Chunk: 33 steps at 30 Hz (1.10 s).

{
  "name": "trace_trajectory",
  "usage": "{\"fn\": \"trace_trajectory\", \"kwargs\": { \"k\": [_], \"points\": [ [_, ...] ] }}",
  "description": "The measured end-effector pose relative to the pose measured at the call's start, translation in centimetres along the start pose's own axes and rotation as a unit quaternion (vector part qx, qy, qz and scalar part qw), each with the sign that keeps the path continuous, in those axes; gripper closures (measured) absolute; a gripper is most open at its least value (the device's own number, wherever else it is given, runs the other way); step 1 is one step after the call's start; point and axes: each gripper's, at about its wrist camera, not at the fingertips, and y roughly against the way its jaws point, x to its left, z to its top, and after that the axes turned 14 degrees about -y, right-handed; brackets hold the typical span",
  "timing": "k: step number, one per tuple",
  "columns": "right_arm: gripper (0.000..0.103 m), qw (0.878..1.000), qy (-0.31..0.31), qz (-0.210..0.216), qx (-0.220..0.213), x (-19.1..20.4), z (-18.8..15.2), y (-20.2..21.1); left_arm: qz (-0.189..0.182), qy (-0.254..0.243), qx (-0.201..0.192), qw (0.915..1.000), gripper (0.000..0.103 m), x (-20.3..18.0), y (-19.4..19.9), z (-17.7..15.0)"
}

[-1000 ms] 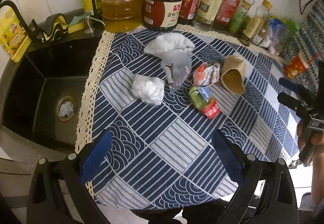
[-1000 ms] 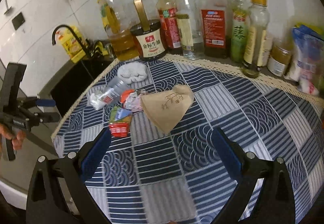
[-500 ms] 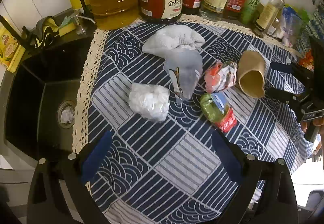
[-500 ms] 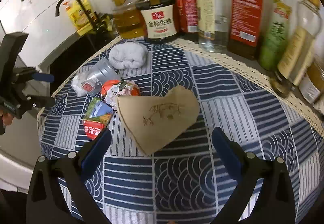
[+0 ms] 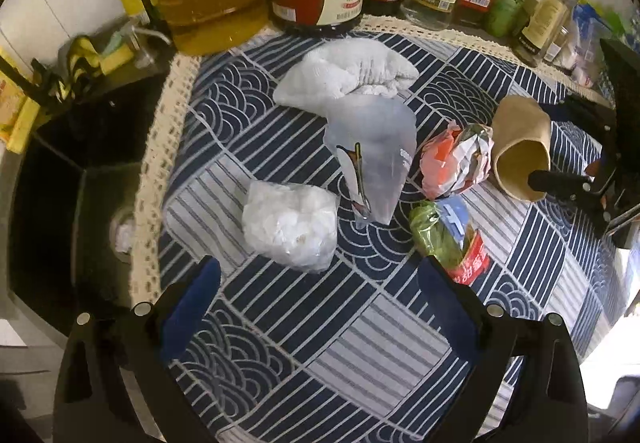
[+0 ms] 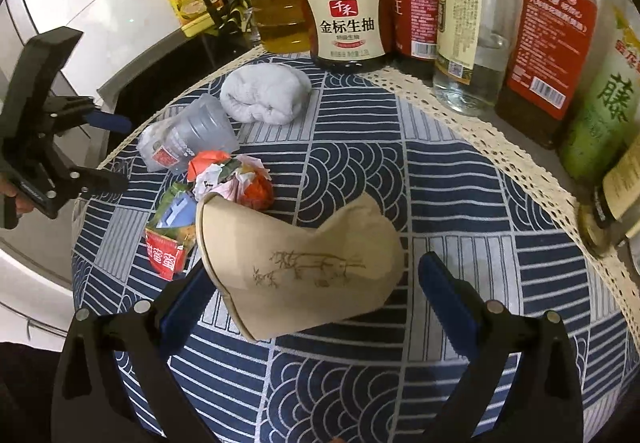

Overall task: Collect trash
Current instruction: 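Grasp the white tissue-filled plastic bag with the left tool while the right tool grasps the tan paper cone, then carry the white bag and tan paper cone down toward the bin with both tools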

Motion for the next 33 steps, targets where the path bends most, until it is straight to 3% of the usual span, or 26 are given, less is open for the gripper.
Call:
{"fn": "trace_trajectory", "kwargs": {
  "k": [14,16,22,33],
  "points": [
    [0.008,0.999,0.000,0.044,0.012,0.1,0.0,-0.8,-0.004,0.013,0.014,0.9998,0.008,2.2,-2.8,0.6],
    [0.021,0.999,0.002,0.039,0.011,0.2,-0.1,-0.7,0.005,0.001,0.009,1.0000,0.014,2.2,-2.8,0.8],
    [0.021,0.999,0.003,0.038,0.008,0.5,-0.7,-0.3,0.006,-0.019,0.007,0.9998,0.048,2.1,-3.1,0.9],
    [0.021,0.999,-0.021,0.030,-0.015,1.4,-2.1,2.4,0.001,-0.035,-0.013,0.9993,0.051,1.9,-1.8,0.7]
  ]
}}
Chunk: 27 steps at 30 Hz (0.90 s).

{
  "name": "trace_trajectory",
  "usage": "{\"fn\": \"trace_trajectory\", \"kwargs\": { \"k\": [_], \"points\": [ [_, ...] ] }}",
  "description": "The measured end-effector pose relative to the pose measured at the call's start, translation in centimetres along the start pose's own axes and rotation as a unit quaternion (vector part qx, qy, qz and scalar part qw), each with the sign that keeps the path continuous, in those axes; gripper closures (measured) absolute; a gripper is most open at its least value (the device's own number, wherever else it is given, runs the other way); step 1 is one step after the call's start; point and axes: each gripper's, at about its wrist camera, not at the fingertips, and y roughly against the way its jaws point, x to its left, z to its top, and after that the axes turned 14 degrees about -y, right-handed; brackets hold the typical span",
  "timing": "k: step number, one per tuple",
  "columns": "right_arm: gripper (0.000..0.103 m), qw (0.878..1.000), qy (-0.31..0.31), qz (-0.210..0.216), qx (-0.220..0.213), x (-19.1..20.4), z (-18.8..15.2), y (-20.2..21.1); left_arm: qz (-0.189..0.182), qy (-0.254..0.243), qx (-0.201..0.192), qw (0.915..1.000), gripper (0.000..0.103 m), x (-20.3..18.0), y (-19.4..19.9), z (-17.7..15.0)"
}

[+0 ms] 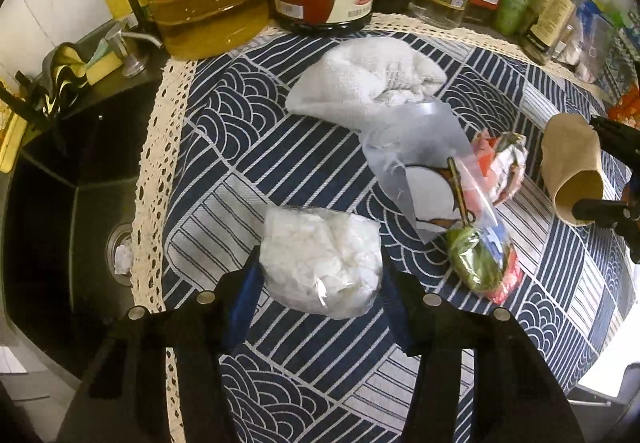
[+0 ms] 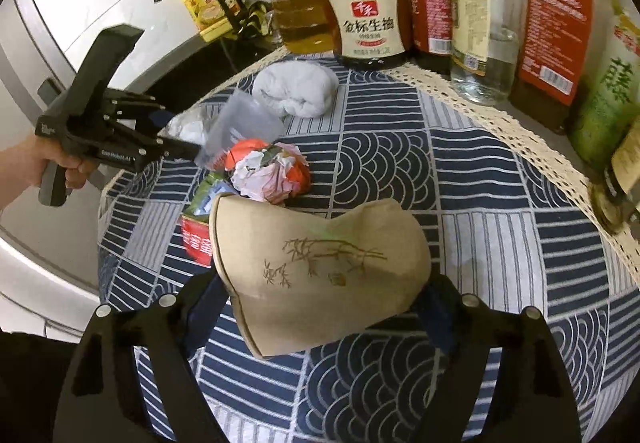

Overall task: Collect trash
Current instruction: 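Carry the white bag and tan paper cone down toward the bin with both tools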

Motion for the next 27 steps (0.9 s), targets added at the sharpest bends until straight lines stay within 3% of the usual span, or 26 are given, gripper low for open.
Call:
{"fn": "trace_trajectory", "kwargs": {
  "k": [15,27],
  "points": [
    [0.021,0.996,-0.055,-0.046,-0.050,4.3,-3.3,4.5,-0.023,-0.039,-0.051,0.9977,0.051,-0.4,5.4,-2.3],
    [0.021,0.988,-0.096,-0.095,-0.069,10.0,-7.6,6.5,-0.056,-0.062,-0.101,0.9913,0.051,-1.0,10.0,-7.6]
  ]
}}
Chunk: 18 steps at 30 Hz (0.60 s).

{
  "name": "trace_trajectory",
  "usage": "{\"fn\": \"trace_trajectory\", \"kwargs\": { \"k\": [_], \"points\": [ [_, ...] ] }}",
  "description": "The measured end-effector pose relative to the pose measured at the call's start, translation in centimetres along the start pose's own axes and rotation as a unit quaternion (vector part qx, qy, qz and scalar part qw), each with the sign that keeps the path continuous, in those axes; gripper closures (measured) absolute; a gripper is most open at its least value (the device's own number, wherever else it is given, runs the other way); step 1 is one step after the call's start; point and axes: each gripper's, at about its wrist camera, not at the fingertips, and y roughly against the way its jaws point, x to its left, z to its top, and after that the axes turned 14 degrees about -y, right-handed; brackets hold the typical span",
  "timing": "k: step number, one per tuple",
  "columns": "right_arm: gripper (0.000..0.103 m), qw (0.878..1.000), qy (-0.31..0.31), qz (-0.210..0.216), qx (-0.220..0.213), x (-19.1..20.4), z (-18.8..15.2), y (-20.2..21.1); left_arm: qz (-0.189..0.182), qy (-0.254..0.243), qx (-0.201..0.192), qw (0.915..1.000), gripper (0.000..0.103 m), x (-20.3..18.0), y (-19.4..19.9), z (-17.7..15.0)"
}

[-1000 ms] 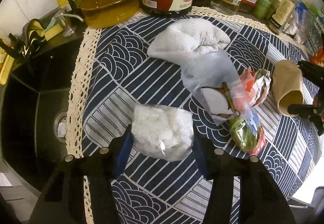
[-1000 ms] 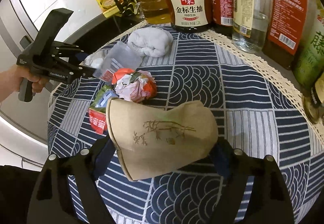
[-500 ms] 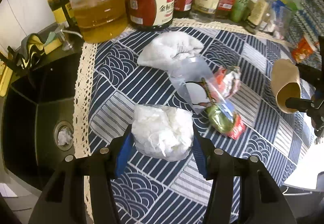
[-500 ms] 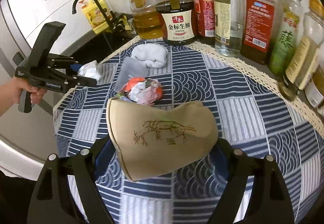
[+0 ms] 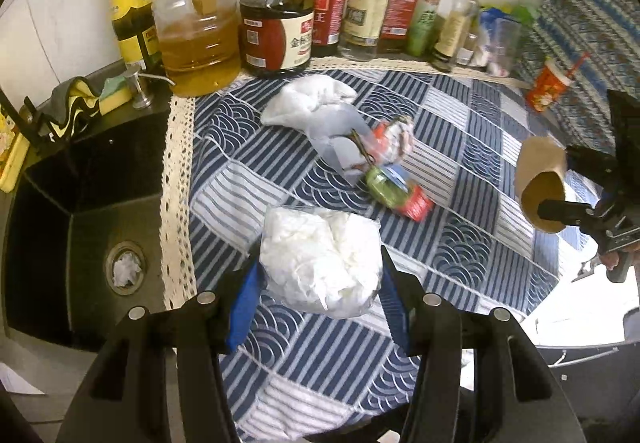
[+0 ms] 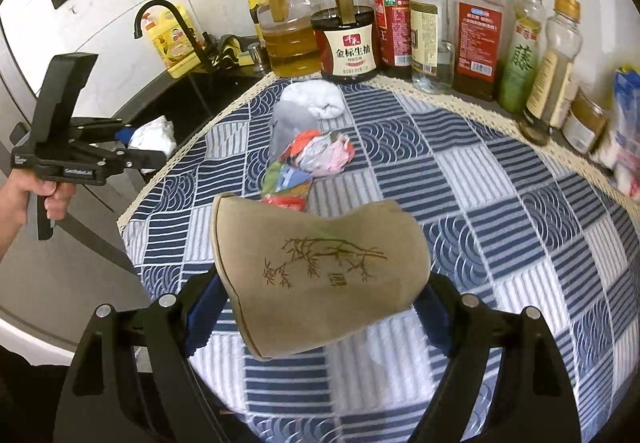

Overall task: Collect trash
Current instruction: 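Carry the white bag and tan paper cone down toward the bin with both tools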

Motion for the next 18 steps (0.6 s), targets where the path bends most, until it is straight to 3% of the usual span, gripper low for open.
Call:
{"fn": "trace_trajectory", "kwargs": {
  "k": [18],
  "points": [
    [0.021,0.999,-0.036,-0.027,-0.024,7.8,-8.2,2.6,-0.047,-0.047,-0.036,0.9971,0.051,-3.8,4.7,-7.2]
  ]
}}
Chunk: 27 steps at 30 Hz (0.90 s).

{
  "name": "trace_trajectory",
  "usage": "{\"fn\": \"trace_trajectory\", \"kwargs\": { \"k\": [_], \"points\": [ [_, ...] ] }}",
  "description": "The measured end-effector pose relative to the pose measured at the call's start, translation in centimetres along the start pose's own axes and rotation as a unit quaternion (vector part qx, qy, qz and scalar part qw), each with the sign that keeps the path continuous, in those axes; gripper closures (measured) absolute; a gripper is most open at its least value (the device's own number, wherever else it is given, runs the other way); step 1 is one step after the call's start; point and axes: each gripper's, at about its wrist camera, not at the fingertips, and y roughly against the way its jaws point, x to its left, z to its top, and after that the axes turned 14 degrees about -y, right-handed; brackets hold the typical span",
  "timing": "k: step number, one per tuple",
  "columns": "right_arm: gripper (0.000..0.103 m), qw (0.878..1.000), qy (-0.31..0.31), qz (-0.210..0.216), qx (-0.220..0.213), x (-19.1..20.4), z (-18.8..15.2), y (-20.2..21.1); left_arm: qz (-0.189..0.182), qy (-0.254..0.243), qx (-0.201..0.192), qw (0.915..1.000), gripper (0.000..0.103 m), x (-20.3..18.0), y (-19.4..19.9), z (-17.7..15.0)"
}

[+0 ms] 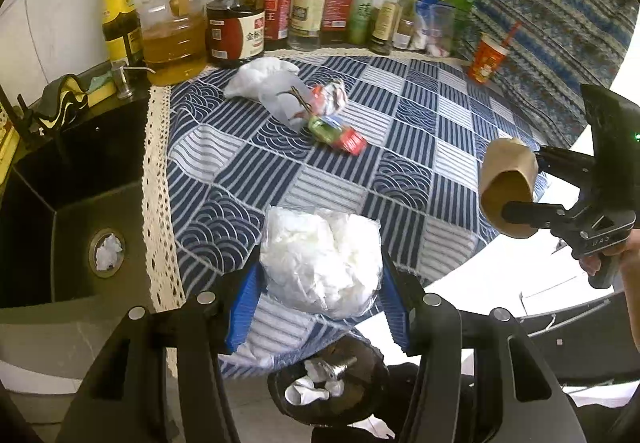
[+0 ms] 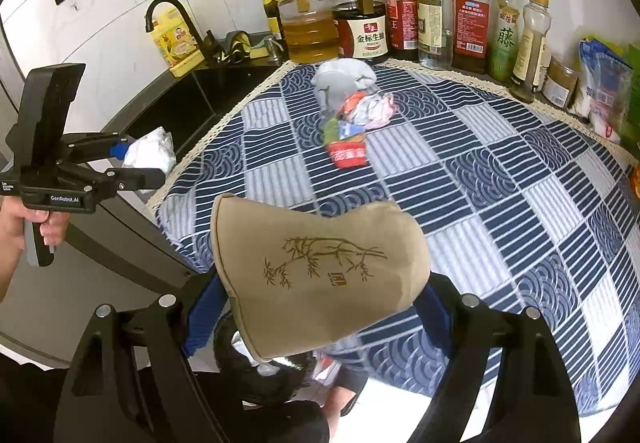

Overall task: Collect trash
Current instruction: 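Carry the white bag and tan paper cone down toward the bin with both tools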

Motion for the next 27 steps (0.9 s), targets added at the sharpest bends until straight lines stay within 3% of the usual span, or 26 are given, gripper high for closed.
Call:
{"fn": "trace_trajectory", "kwargs": {
  "k": [12,27],
  "points": [
    [0.021,0.999,-0.034,-0.009,-0.021,4.2,-4.4,1.0,-0.019,-0.028,-0.010,0.9994,0.051,-1.5,2.8,-3.9],
    [0.021,0.992,-0.121,-0.016,0.012,5.8,-9.7,-2.3,-0.055,0.008,0.019,0.9983,0.051,-1.3,1.0,-9.6]
  ]
}}
